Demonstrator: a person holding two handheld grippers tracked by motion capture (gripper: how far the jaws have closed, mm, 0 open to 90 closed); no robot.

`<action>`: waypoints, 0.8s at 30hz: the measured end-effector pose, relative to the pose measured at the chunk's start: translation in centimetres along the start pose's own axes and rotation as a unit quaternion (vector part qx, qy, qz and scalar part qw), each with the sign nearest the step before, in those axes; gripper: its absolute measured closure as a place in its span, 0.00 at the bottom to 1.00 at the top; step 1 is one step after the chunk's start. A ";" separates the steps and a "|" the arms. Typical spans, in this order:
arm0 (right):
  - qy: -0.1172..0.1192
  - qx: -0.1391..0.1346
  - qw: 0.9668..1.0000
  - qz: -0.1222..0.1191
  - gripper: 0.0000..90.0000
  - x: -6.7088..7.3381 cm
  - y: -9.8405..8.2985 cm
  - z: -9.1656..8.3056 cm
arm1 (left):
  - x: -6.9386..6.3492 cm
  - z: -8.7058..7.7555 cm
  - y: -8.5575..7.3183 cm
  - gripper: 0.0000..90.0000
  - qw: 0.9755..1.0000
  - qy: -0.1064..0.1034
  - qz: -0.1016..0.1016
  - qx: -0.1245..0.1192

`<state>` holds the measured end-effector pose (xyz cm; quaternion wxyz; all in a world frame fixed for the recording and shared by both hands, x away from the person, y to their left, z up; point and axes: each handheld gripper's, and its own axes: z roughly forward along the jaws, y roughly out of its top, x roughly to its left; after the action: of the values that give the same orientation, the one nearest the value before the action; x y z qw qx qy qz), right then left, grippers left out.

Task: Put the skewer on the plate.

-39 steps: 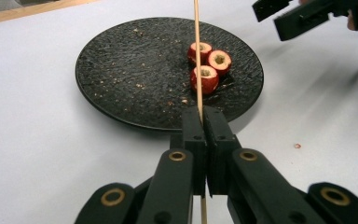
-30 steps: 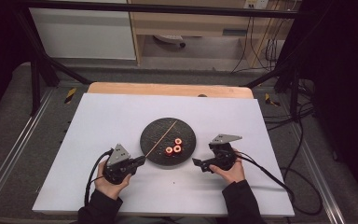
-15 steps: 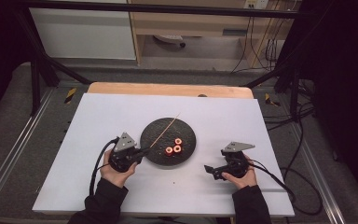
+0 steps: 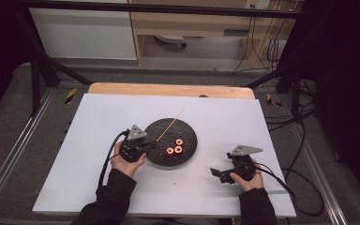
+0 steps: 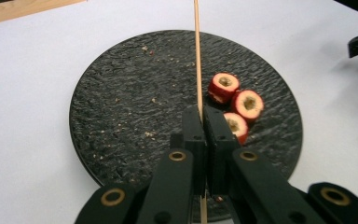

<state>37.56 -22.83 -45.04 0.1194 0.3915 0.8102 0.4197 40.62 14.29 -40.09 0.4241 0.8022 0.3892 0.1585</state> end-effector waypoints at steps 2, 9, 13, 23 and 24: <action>0.000 0.000 1.000 0.000 0.02 0.0 0.0 0.0 | 0.3 0.4 -0.1 0.98 1.000 0.005 -0.003 0.006; -0.001 0.001 1.000 -0.002 0.02 0.0 0.0 0.0 | 0.8 1.5 -0.2 0.98 1.000 0.015 -0.012 0.014; 0.002 0.000 1.000 -0.005 0.02 0.0 -0.1 0.0 | 0.7 2.1 -0.3 0.98 0.999 0.022 -0.007 0.024; 0.004 -0.002 1.000 -0.006 0.02 0.1 -0.1 0.1 | 0.0 3.8 -0.6 0.98 0.998 0.026 0.002 0.049; 0.004 -0.002 1.000 -0.006 0.02 0.1 -0.1 0.1 | -0.1 3.9 -0.6 0.98 0.998 0.026 0.004 0.053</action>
<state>37.44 -22.76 -45.16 0.1195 0.3846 0.8120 0.4225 42.54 12.26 -42.89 0.3703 0.8206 0.4047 0.1605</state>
